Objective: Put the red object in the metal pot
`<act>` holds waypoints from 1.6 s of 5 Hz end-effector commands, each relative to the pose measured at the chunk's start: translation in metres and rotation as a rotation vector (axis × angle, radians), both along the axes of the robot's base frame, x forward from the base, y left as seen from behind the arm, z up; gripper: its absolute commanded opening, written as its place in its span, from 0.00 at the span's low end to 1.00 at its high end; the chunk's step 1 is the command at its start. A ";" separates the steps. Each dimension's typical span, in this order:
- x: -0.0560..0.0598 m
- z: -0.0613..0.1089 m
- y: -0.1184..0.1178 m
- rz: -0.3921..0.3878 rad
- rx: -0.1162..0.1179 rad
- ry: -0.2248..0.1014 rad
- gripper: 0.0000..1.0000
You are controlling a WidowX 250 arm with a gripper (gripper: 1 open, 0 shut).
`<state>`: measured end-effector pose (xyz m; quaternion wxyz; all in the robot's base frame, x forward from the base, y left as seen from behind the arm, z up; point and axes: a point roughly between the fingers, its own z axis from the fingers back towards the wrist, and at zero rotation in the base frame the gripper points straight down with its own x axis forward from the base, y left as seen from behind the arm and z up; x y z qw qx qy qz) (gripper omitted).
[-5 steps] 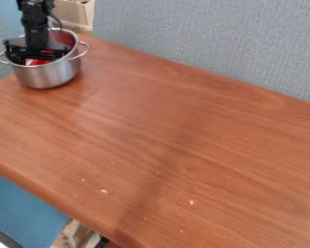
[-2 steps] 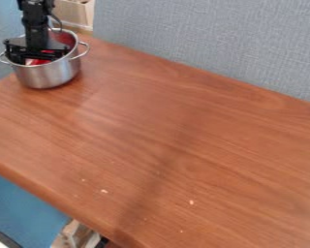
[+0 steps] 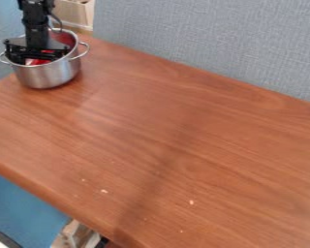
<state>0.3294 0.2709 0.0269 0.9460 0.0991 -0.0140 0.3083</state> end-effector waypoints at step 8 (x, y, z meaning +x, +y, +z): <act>-0.005 -0.001 0.006 0.039 -0.028 0.036 1.00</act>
